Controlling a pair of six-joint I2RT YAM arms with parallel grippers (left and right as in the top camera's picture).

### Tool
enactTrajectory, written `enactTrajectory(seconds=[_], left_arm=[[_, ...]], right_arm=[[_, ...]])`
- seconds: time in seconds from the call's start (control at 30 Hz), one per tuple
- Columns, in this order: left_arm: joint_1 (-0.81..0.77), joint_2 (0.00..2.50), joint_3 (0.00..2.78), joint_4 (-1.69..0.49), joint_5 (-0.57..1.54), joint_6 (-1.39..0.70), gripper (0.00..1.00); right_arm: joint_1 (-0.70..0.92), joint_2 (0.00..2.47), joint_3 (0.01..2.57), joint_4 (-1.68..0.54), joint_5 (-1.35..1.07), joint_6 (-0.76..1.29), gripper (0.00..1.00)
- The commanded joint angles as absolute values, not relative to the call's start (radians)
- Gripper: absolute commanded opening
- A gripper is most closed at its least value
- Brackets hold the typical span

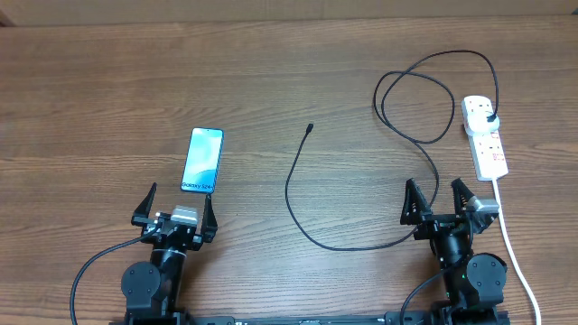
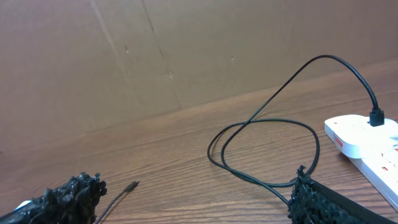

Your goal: Plug charger to phone and switch on socket

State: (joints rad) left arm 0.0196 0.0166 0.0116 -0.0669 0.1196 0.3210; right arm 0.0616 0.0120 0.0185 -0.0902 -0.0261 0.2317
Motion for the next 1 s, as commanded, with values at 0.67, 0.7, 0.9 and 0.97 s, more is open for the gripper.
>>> enactTrajectory(seconds=[0.67,0.7,0.9,0.97], left_arm=[[0.013,0.006,0.005,-0.067,0.123,0.318,1.0],[0.013,0.006,0.005,-0.067,0.123,0.318,1.0],[0.012,0.006,0.005,-0.066,0.131,0.297,1.0],[0.012,0.006,0.005,-0.056,0.144,0.246,1.0]], right_arm=[[0.07,0.004,0.008,-0.083,-0.027,0.232,1.0],[0.07,0.004,0.008,-0.083,-0.027,0.232,1.0],[0.07,0.004,0.008,-0.083,-0.027,0.232,1.0],[0.07,0.004,0.008,-0.083,-0.027,0.232,1.0]])
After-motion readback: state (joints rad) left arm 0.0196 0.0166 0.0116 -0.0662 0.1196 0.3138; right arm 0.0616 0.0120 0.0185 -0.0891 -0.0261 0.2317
